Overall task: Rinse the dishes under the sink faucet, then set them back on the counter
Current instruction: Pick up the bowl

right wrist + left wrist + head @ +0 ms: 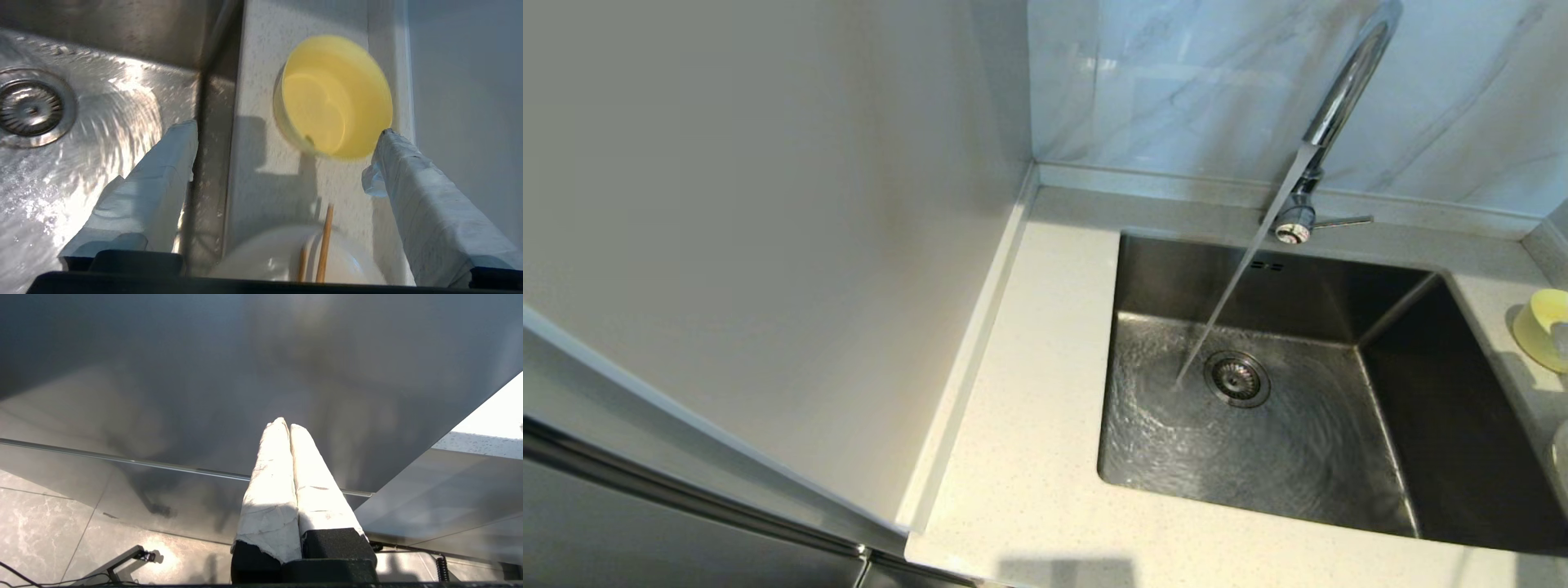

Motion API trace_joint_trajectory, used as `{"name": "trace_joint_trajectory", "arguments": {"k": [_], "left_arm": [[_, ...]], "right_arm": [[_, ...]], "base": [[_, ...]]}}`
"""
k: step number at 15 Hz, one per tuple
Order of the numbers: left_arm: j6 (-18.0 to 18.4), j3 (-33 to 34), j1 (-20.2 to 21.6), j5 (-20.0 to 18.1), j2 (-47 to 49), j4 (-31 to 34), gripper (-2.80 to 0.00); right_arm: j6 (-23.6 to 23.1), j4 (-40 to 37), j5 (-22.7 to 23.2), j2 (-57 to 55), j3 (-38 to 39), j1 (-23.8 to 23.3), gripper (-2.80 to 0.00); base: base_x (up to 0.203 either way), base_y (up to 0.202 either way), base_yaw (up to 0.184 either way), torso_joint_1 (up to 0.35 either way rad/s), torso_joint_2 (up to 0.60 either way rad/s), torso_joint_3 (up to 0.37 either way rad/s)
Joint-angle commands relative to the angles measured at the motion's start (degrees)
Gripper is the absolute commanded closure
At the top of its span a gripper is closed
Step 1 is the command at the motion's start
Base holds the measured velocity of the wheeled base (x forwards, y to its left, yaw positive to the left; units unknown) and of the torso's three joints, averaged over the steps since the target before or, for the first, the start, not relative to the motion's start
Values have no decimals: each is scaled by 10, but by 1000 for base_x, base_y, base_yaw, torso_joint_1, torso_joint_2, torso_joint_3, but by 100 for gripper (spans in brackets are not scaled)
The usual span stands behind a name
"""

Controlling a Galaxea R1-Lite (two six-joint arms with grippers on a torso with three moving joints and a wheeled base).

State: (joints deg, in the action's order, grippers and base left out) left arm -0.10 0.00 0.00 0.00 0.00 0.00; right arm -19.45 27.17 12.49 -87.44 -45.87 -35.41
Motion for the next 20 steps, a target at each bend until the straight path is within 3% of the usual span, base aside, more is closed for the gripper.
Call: {"name": "trace_joint_trajectory", "arguments": {"k": [1,4,10,20], "left_arm": [[0,0,0,0,0,0,0],[0,0,0,0,0,0,0],[0,0,0,0,0,0,0],[0,0,0,0,1,0,0]], "right_arm": [[-10,1,-23,-43,-34,24,-280],[-44,1,-67,-98,-81,40,-280],[-95,-2,-113,-175,-145,46,-280],[-98,-64,-163,-260,-272,65,-280]], "base": [[0,0,0,0,0,0],[0,0,0,0,0,0],[0,0,0,0,0,0],[0,0,0,0,0,0]]}}
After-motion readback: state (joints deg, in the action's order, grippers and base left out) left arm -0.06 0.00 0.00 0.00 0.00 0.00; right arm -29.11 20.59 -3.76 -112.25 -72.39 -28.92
